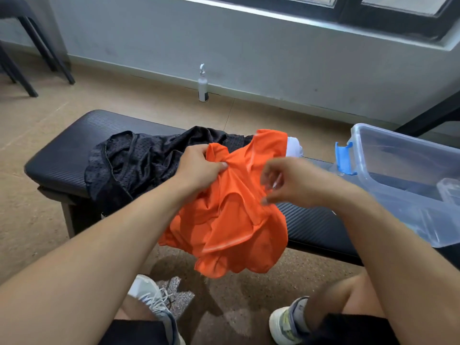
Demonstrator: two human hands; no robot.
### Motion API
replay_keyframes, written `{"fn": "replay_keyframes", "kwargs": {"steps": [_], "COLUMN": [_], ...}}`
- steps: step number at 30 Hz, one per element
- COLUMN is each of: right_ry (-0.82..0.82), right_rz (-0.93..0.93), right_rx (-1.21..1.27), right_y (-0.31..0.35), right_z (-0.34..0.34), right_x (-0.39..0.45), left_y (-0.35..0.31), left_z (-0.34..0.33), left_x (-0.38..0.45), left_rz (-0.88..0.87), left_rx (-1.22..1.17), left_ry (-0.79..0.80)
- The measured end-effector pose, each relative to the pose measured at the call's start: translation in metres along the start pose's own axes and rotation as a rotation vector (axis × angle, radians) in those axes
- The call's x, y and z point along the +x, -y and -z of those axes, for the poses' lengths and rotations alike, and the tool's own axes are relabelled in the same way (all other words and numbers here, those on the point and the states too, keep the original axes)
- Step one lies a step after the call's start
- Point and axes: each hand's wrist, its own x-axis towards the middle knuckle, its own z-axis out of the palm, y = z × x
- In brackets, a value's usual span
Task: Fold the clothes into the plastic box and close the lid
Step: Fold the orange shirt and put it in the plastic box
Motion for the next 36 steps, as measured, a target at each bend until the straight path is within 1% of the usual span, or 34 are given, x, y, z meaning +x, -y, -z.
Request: {"fn": "replay_keyframes", "kwargs": {"steps": [1, 2, 3, 5, 9, 11, 13, 14, 16, 17, 20, 22, 24, 26, 27, 29, 32, 36], "right_ry": [0.132, 0.198, 0.220, 0.223, 0.151, 0.130, 0.123, 0.128, 0.116, 0.070, -0.175, -0.289, -0.331, -0.399, -0.435, -0.467, -0.462, -0.431], "right_rz": [-0.009, -0.014, -0.009, -0.005, -0.079, -0.094, -0.088, -0.058, 0.076, 0.165, 0.397, 0.513, 0.568, 0.532, 0.501, 0.441, 0.387, 0.425], "right_rx": [-0.074, -0.175, -0.267, -0.343, -0.274, -0.279, -0.305, -0.277, -0.118, -0.020, 0.265, 0.443, 0.653, 0.790, 0.793, 0.719, 0.577, 0.438], "right_y": [0.001, 0.001, 0.001, 0.000, -0.003, -0.003, -0.003, -0.003, -0.001, 0.002, 0.014, 0.024, 0.030, 0.031, 0.030, 0.027, 0.022, 0.023], "right_z": [-0.005, -0.012, -0.019, -0.033, -0.042, -0.039, -0.035, -0.032, -0.026, -0.023, -0.008, -0.001, 0.001, -0.001, -0.003, -0.005, -0.005, -0.002], "right_x": [-0.003, -0.003, -0.003, -0.002, 0.003, 0.002, 0.002, 0.002, 0.002, 0.001, -0.008, -0.015, -0.018, -0.016, -0.013, -0.007, -0.006, -0.007], "left_y": [0.001, 0.002, 0.004, 0.004, 0.002, 0.001, 0.001, 0.001, 0.000, -0.001, -0.008, -0.018, -0.028, -0.039, -0.043, -0.049, -0.051, -0.052], "left_z": [0.002, 0.003, 0.004, 0.005, 0.006, 0.007, 0.008, 0.009, 0.010, 0.010, 0.014, 0.018, 0.024, 0.030, 0.032, 0.034, 0.034, 0.031], "left_x": [0.002, 0.004, 0.006, 0.008, 0.006, 0.006, 0.005, 0.005, 0.005, 0.004, 0.003, -0.001, -0.007, -0.017, -0.022, -0.032, -0.040, -0.044], "left_rz": [0.014, 0.026, 0.035, 0.040, 0.039, 0.043, 0.035, 0.028, 0.015, 0.005, -0.014, -0.023, -0.036, -0.057, -0.070, -0.107, -0.157, -0.160], "left_rx": [-0.001, 0.003, 0.015, 0.022, -0.005, -0.014, -0.017, -0.023, -0.038, -0.042, -0.084, -0.139, -0.196, -0.268, -0.303, -0.343, -0.327, -0.307], "left_ry": [-0.003, -0.001, -0.003, -0.006, 0.002, 0.013, 0.018, 0.020, 0.022, 0.023, 0.037, 0.062, 0.111, 0.218, 0.285, 0.389, 0.440, 0.476]}}
